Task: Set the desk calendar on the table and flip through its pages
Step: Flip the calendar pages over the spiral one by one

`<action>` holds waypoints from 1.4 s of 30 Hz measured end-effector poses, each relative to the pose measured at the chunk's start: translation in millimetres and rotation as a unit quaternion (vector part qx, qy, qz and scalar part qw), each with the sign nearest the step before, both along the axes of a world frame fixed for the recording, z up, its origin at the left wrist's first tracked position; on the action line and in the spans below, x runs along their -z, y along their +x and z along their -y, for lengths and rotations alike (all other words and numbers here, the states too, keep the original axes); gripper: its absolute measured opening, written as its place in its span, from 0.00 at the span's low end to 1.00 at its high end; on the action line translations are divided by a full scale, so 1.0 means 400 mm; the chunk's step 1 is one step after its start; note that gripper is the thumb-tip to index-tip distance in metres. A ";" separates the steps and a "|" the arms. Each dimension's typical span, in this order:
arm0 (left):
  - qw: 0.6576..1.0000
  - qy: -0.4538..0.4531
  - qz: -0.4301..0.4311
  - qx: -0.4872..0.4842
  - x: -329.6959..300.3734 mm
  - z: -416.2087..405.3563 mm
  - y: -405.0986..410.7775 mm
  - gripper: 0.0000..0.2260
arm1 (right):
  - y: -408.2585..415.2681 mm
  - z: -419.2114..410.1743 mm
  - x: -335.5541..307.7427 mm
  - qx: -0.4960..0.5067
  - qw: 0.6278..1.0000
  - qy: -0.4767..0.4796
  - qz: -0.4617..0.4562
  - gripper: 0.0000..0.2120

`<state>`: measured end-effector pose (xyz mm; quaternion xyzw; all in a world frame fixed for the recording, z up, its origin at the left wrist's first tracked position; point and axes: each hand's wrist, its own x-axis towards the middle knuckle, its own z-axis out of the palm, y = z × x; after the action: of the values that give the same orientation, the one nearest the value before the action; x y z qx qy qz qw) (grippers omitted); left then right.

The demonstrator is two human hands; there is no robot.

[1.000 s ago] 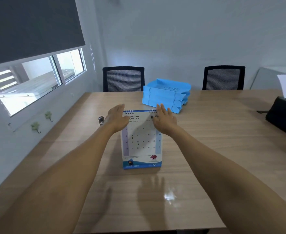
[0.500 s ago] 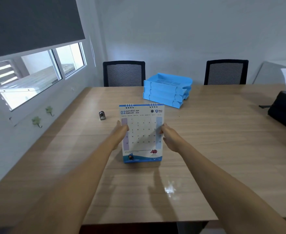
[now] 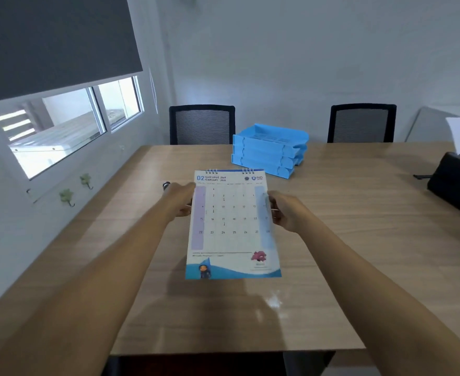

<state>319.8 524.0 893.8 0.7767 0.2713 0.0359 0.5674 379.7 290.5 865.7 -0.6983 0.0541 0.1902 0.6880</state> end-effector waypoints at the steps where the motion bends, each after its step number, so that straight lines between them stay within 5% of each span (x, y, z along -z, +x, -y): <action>1: 1.000 -0.029 0.009 -0.004 -0.017 -0.001 -0.004 0.13 | -0.001 0.004 -0.016 -0.012 0.999 0.043 -0.004 0.10; 5: 0.987 -0.148 0.067 0.017 -0.082 -0.013 -0.007 0.24 | 0.020 0.004 -0.073 -0.006 0.975 0.223 -0.012 0.19; 8: 0.963 -0.242 0.115 0.026 -0.106 -0.014 0.005 0.24 | 0.020 -0.017 -0.124 -0.007 0.975 0.220 0.018 0.14; 12: 0.990 -0.011 0.125 0.058 -0.109 0.018 0.031 0.20 | 0.019 -0.055 -0.140 -0.010 0.980 -0.042 0.193 0.13; 15: 0.979 0.178 0.069 0.070 -0.096 0.024 0.054 0.23 | 0.048 -0.072 -0.108 -0.067 0.909 -0.269 0.312 0.24; 17: 0.950 0.280 0.055 0.126 -0.082 0.026 0.068 0.22 | 0.061 -0.074 -0.098 -0.114 0.852 -0.411 0.303 0.29; 19: 0.925 0.343 0.040 0.161 -0.063 0.024 0.081 0.24 | 0.070 -0.079 -0.094 -0.139 0.809 -0.492 0.292 0.33; 23: 0.909 0.373 0.006 0.188 -0.032 -0.008 0.109 0.30 | 0.089 -0.085 -0.083 -0.143 0.790 -0.522 0.288 0.35; 26: 0.910 0.368 0.010 0.192 -0.014 -0.025 0.127 0.31 | 0.095 -0.087 -0.072 -0.133 0.808 -0.500 0.281 0.36; 29: 0.937 0.322 0.059 0.124 0.001 -0.018 0.116 0.32 | 0.088 -0.090 -0.044 -0.068 0.907 -0.343 0.234 0.38; 32: 0.981 0.181 0.036 0.063 0.047 -0.009 0.084 0.36 | 0.074 -0.085 -0.001 -0.028 0.982 -0.166 0.090 0.39; 37: 0.994 0.027 0.014 0.108 0.106 0.032 0.044 0.32 | 0.046 -0.077 0.048 -0.065 0.992 -0.109 0.027 0.16; 42: 0.992 0.002 -0.005 0.123 0.225 -0.037 0.135 0.51 | 0.023 -0.079 0.046 -0.080 0.992 -0.090 0.041 0.19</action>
<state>373.8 538.8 803.9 0.8056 0.1763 -0.0374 0.5644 388.8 322.0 847.1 -0.7669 -0.0134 0.2098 0.6064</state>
